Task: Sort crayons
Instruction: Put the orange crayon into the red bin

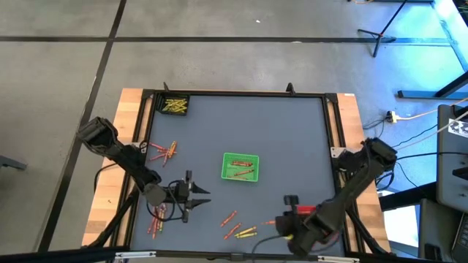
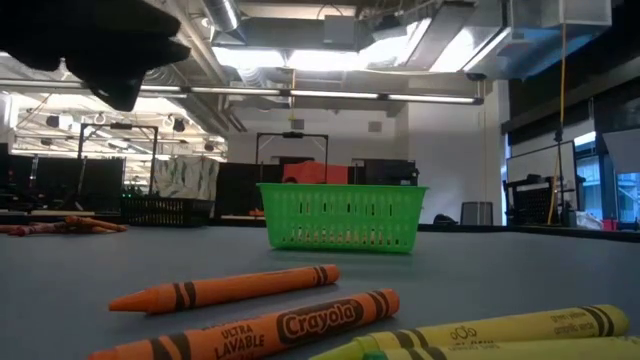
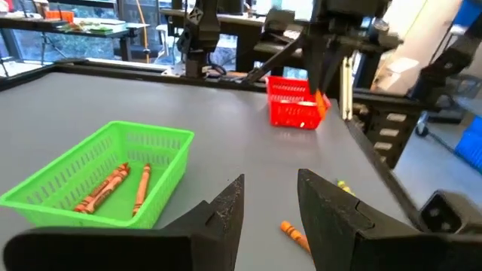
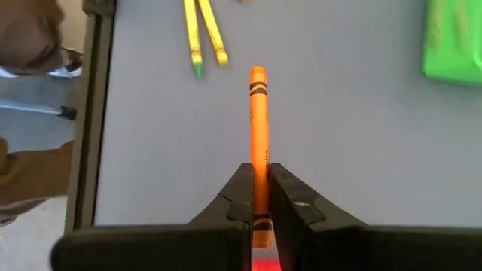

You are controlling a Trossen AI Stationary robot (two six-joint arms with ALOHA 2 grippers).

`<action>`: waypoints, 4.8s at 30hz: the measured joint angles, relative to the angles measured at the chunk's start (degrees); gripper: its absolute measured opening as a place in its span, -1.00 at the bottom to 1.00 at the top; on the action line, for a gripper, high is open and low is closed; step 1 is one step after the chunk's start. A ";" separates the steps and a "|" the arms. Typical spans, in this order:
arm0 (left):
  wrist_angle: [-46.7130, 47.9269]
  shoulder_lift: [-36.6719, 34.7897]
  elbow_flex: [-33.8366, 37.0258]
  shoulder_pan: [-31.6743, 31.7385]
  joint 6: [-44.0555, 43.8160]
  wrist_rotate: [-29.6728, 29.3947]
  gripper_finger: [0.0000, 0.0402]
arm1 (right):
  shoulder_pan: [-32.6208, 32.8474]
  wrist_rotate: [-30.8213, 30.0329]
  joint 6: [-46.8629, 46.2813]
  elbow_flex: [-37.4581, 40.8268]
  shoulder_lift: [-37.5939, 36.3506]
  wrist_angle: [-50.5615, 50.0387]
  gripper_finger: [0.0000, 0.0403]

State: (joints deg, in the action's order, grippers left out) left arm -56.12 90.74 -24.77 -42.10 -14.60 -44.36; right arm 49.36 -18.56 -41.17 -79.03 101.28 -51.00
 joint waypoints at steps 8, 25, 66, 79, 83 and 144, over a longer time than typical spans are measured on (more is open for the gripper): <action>-0.08 -0.02 -0.08 2.20 0.17 0.11 -0.45 | 10.78 -5.65 -19.67 -0.01 -1.71 -10.66 -0.88; -0.30 -0.02 -0.08 6.10 0.02 8.18 -0.45 | 25.40 -7.70 -49.52 10.54 -1.75 -14.56 -0.88; 0.50 -0.04 -0.09 -0.53 -3.17 4.17 -0.45 | 7.01 -13.60 -12.08 4.36 -1.82 1.74 -0.04; -0.10 -0.03 -0.09 -0.90 0.08 -1.17 -0.45 | -10.85 -1.83 23.96 4.95 -1.10 26.31 -0.04; -0.61 -0.02 -0.09 -0.84 -0.29 -1.35 -0.45 | -14.36 2.55 29.88 4.95 1.01 33.65 -0.04; -0.52 0.00 -0.09 -0.40 -0.01 -1.61 -0.45 | -19.09 14.11 30.01 2.97 10.36 35.45 -0.91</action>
State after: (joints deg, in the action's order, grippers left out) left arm -56.64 90.74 -24.86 -42.50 -14.61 -45.96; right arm 30.28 -4.45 -11.16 -76.07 111.64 -15.55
